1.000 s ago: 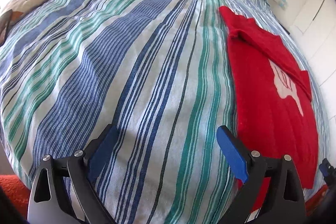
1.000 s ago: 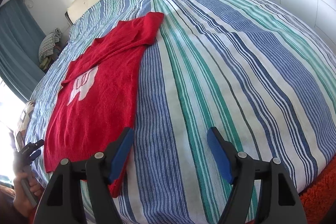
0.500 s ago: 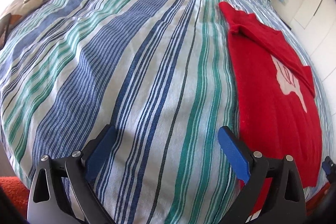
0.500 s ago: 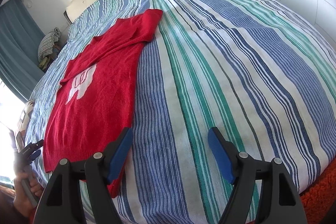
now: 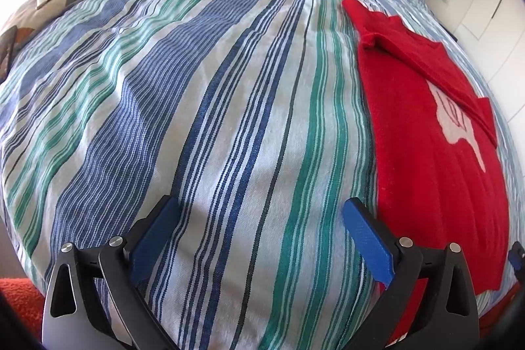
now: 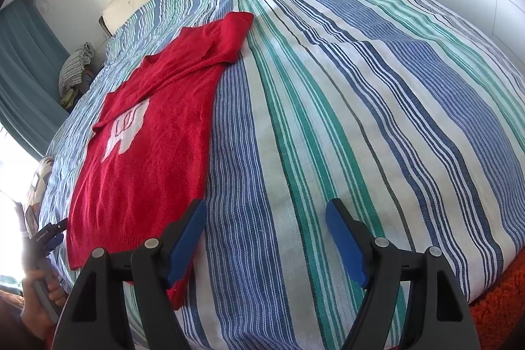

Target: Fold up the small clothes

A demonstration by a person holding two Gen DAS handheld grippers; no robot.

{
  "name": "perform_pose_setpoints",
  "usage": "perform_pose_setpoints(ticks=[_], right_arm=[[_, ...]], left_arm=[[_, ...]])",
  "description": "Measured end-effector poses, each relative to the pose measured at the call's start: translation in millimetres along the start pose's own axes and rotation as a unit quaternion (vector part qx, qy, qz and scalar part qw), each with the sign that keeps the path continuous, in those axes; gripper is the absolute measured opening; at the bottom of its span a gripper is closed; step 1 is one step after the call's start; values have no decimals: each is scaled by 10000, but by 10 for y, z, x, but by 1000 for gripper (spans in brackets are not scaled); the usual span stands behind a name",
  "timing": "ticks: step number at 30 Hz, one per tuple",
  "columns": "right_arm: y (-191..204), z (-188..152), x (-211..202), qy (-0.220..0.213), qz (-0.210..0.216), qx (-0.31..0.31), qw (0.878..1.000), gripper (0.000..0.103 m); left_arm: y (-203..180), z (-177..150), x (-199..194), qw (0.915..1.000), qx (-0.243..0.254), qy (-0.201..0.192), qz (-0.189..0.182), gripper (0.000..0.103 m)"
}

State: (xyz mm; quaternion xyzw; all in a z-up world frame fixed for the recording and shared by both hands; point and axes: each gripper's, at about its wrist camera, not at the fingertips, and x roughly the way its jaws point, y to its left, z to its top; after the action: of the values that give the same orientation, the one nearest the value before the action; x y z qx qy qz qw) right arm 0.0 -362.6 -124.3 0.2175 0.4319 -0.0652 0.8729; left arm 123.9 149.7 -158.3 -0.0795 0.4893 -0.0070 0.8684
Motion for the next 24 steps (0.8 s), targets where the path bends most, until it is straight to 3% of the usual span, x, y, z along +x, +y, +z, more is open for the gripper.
perform_pose_setpoints(ticks=[24], right_arm=[[-1,1,5,5,-2,4,10000,76]], left_arm=[[-18,0,23,9999,73,18,80,102]])
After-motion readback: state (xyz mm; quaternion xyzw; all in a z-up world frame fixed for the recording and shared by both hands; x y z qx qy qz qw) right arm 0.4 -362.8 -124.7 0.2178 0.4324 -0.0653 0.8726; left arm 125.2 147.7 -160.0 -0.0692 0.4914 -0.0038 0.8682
